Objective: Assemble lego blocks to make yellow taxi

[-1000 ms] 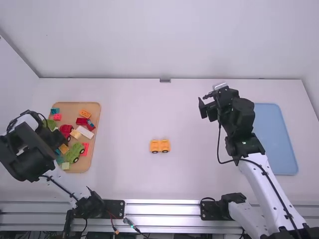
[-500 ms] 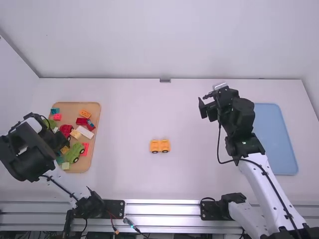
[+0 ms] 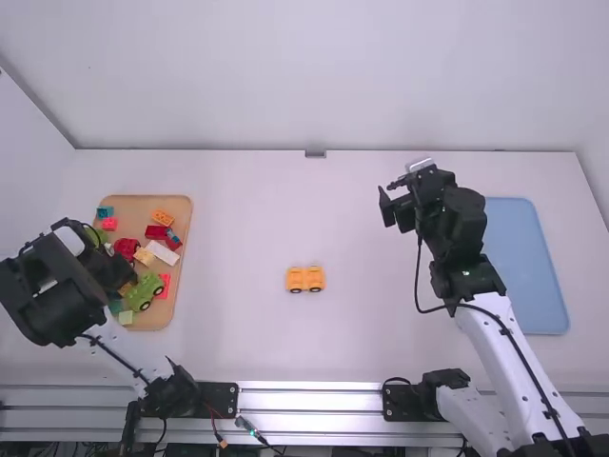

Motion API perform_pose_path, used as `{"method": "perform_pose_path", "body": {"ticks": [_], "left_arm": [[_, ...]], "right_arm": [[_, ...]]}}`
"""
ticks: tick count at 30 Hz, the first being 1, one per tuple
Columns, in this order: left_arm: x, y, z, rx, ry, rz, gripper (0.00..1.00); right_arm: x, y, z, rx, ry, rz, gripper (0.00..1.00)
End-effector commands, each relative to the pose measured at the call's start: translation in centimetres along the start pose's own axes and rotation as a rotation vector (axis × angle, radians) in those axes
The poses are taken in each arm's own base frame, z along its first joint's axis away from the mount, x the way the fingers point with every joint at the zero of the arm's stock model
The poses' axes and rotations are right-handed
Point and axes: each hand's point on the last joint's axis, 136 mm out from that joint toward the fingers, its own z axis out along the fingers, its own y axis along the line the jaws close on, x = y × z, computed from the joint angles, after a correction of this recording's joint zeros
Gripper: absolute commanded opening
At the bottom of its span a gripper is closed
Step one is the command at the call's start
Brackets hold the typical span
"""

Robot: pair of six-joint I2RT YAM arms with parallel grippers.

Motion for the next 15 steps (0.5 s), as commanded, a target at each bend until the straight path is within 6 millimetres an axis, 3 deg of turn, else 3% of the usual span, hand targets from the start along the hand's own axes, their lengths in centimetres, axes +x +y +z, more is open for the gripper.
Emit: {"method": "perform_pose_path", "body": {"ticks": [1,9,11,14,15], "left_arm": [[0.4,-0.9,0.2,0.037,0.011,0.017,0.43],[0.3,-0.9,0.2,0.037,0.007,0.019,0.34],[0.0,-0.9,0.1,0.038,-0.001,0.018,0.28],[-0.7,-1.1,-0.7,0.042,-0.017,0.022,0.07],[-0.9,-1.1,-0.9,0.042,-0.019,0.022,0.06]], "right_arm": [[-2.1,-0.3,-0.5,0.007,-0.048,-0.005,0.99],[-2.1,-0.3,-0.5,0.007,-0.048,-0.005,0.99],[-2.1,-0.3,-0.5,0.007,-0.049,-0.005,0.99],[-2.2,-0.3,-0.5,0.007,-0.053,-0.005,0.99],[-2.2,-0.3,-0.6,0.003,-0.055,-0.005,0.99]]}}
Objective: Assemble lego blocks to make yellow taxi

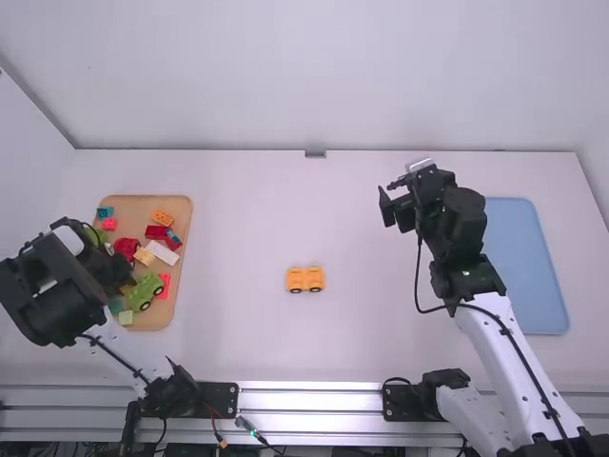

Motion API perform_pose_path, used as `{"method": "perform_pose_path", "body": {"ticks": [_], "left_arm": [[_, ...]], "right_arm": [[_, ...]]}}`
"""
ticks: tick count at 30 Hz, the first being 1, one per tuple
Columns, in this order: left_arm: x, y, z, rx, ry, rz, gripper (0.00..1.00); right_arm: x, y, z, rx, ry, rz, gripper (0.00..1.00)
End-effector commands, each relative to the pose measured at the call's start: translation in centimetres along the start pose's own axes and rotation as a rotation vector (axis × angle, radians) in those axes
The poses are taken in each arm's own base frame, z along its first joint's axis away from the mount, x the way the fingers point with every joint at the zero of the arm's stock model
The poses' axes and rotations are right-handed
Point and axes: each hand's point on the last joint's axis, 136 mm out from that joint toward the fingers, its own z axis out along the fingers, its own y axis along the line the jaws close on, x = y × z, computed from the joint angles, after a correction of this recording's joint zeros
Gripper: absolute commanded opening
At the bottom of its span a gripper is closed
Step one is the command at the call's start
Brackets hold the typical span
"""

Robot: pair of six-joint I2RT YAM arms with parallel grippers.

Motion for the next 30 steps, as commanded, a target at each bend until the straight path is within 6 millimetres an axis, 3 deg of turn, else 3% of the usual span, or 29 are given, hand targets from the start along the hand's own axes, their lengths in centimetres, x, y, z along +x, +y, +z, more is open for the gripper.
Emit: {"method": "perform_pose_path", "body": {"ticks": [1,4,7,11,15,18,19,24,26,28,30], "left_arm": [[-1.2,-0.9,-1.3,0.026,-0.029,0.01,0.03],[-1.9,-1.0,-2.8,0.029,-0.063,-0.006,0.02],[-2.8,-1.6,-5.8,0.046,-0.143,-0.016,0.02],[-2.9,-4.4,-10.1,0.179,-0.256,0.077,0.03],[-1.3,-8.7,-14.9,0.327,-0.379,0.247,0.04],[0.6,-12.3,-17.3,0.401,-0.447,0.399,0.05],[2.4,-15.1,-18.6,0.457,-0.491,0.529,0.1],[9.3,-24.0,-20.7,0.652,-0.589,0.897,0.34],[11.2,-26.0,-20.8,0.701,-0.594,0.948,0.35],[13.8,-28.6,-20.7,0.765,-0.581,1.029,0.28],[15.7,-30.0,-20.5,0.813,-0.565,1.092,0.29]], "right_arm": [[-2.4,0.0,-0.6,-0.015,-0.062,-0.007,0.99],[-2.5,0.4,-0.6,-0.038,-0.071,-0.009,0.99],[-2.5,0.3,-0.6,-0.033,-0.069,-0.008,0.99],[-2.4,0.3,-0.2,-0.034,-0.068,0.002,0.99],[-2.0,0.0,1.1,-0.034,-0.068,0.115,0.99],[-1.4,0.5,2.4,-0.088,-0.07,0.149,0.99],[-1.1,1.2,3.1,-0.151,-0.078,0.166,0.99],[-1.1,4.5,4.1,-0.486,-0.159,0.251,0.99],[-1.2,5.7,3.9,-0.608,-0.193,0.261,0.99],[-1.2,7.2,3.4,-0.763,-0.231,0.277,0.99],[-1.1,7.9,3.2,-0.843,-0.247,0.285,0.99]]}}
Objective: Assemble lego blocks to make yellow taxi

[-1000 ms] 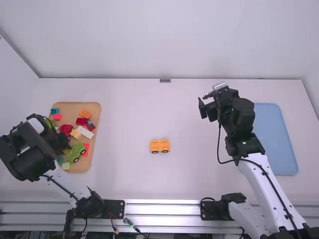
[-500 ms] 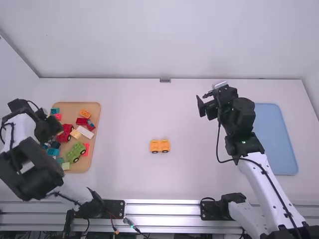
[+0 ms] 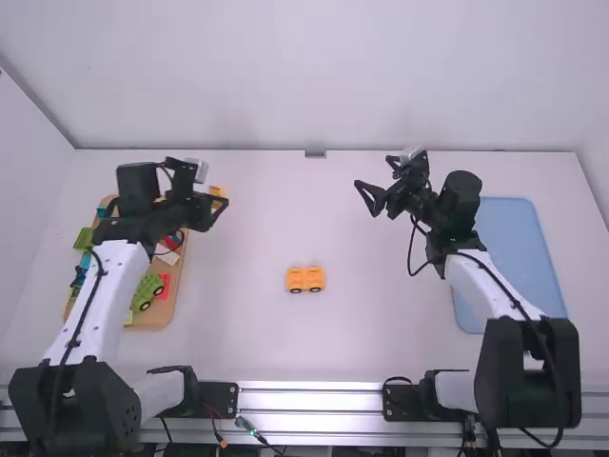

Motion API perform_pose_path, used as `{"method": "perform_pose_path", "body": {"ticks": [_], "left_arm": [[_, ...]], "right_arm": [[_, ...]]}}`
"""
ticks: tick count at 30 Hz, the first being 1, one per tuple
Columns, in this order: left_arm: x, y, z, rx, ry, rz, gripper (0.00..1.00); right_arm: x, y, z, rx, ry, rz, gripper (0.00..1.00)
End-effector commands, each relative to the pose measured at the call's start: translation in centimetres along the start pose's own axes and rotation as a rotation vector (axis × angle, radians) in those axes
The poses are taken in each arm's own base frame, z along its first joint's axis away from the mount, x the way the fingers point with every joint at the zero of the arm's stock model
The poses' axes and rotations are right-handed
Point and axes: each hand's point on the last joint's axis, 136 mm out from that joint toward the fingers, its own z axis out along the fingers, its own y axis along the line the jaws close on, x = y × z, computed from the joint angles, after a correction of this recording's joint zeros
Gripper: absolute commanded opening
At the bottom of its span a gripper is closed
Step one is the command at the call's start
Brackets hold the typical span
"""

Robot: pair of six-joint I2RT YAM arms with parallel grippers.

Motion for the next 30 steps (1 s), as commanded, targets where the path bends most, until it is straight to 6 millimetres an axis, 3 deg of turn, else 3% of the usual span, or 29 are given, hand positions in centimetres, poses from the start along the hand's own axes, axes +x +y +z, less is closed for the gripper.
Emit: {"method": "perform_pose_path", "body": {"ticks": [1,6,10,12,16,20,25,30], "left_arm": [[0.5,-4.4,1.3,0.157,0.003,0.05,0.29],[1.0,-10.4,3.7,0.394,-0.018,0.163,0.29],[1.6,-13.4,5.2,0.506,-0.031,0.225,0.32],[1.8,-14.0,5.8,0.531,-0.032,0.241,0.32],[2.4,-15.0,7.4,0.572,-0.034,0.286,0.29],[2.4,-14.7,8.6,0.578,-0.046,0.292,0.29],[2.2,-16.0,8.1,0.685,-0.089,0.345,0.28],[1.5,-16.3,7.8,0.707,-0.125,0.372,0.28]], "right_arm": [[0.3,4.4,0.2,-0.336,-0.001,0.089,0.99],[1.8,7.0,1.1,-0.576,0.001,0.121,0.99],[2.4,9.2,2.2,-0.76,0.043,0.115,0.99],[2.5,9.9,2.8,-0.815,0.066,0.122,0.99],[2.8,10.9,4.5,-0.885,0.125,0.198,0.87],[3.1,11.6,4.9,-0.904,0.15,0.238,0.87],[3.3,11.5,4.9,-0.9,0.151,0.243,0.84],[3.6,11.5,4.7,-0.897,0.158,0.259,0.73]]}}
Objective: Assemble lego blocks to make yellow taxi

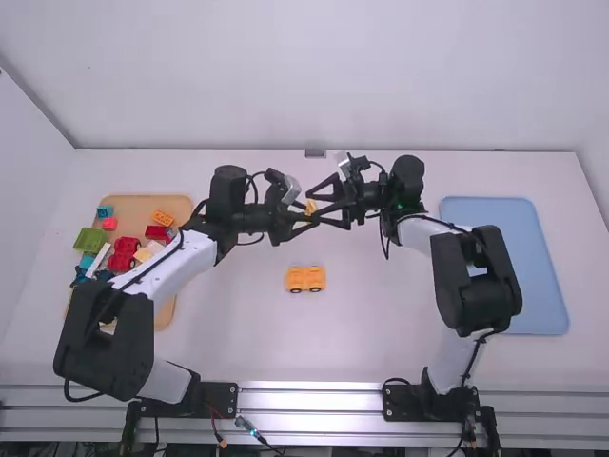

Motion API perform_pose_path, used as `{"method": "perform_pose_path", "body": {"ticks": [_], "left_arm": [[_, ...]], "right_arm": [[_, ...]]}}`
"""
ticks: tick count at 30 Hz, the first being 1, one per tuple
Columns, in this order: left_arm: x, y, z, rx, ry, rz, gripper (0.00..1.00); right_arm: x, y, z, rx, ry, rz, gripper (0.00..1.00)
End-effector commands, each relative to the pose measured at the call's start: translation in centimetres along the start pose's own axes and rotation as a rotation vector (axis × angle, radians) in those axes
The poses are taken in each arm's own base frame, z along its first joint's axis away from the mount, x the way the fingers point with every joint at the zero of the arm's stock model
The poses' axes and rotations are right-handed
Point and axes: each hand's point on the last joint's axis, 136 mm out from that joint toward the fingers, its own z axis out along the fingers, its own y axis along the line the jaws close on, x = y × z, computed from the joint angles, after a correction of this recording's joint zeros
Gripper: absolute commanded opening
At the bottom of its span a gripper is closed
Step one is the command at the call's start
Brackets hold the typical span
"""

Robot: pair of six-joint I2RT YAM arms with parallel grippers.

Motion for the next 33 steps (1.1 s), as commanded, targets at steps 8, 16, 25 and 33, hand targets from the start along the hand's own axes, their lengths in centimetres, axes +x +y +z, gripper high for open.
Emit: {"method": "perform_pose_path", "body": {"ticks": [8,16,25,33], "left_arm": [[-0.3,-0.8,0.0,0.047,-0.019,0.013,0.29],[-0.2,-0.2,0.1,0.011,-0.013,0.014,0.36],[-0.4,0.2,-0.1,-0.004,-0.023,0.027,0.96],[1.6,2.5,-0.4,-0.142,0.054,-0.048,0.99]], "right_arm": [[0.4,-0.1,-0.1,-0.012,0.008,0.0,0.52],[0.4,0.0,0.1,-0.019,0.011,0.002,0.18],[0.5,0.4,1.1,-0.041,0.019,-0.003,0.03],[-1.8,-1.3,-2.2,0.099,-0.061,-0.022,0.0]]}}
